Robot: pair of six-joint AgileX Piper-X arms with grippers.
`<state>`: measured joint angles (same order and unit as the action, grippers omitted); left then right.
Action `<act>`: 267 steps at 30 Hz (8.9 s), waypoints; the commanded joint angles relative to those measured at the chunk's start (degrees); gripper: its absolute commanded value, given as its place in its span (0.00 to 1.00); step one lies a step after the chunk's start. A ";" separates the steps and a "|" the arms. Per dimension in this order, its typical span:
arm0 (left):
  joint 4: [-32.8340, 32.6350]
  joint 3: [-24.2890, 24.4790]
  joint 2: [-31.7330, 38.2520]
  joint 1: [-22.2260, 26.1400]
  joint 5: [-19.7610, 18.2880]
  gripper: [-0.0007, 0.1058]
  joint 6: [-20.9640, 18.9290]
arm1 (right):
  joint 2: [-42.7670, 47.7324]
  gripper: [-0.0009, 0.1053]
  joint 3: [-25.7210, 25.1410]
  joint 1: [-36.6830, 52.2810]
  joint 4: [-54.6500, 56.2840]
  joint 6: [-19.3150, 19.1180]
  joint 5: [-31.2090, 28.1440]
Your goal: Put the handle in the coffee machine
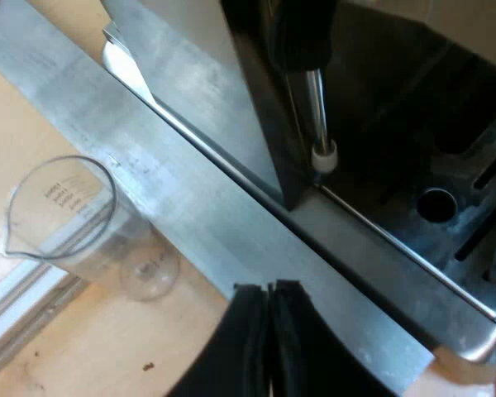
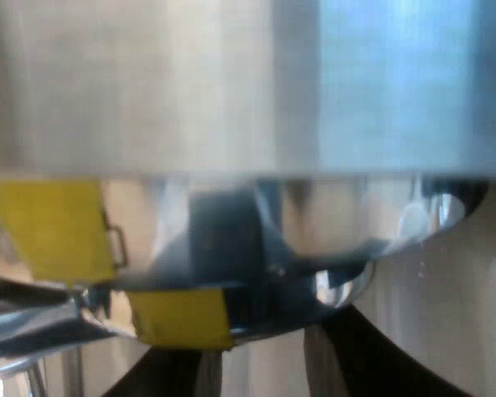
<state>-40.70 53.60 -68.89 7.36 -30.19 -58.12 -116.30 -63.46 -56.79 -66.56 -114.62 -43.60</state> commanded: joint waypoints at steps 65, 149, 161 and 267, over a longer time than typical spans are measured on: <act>-22.59 -0.10 0.22 -12.22 -21.26 0.02 0.59 | 3.22 0.27 -0.99 -0.23 10.35 3.35 -3.56; -19.43 7.96 1.81 -41.87 10.61 0.01 -41.29 | 70.46 0.57 20.37 -6.91 79.75 10.76 27.25; -19.34 7.96 1.81 -41.87 6.01 0.01 -45.01 | 74.92 0.69 20.37 -6.91 79.75 10.76 31.95; -32.75 9.03 34.65 -15.85 7.70 0.90 -24.36 | 74.98 0.77 4.20 10.22 112.06 18.48 34.23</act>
<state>-73.30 61.86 -34.33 -8.63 -22.48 -82.35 -41.62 -58.40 -47.32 44.51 -95.96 -9.99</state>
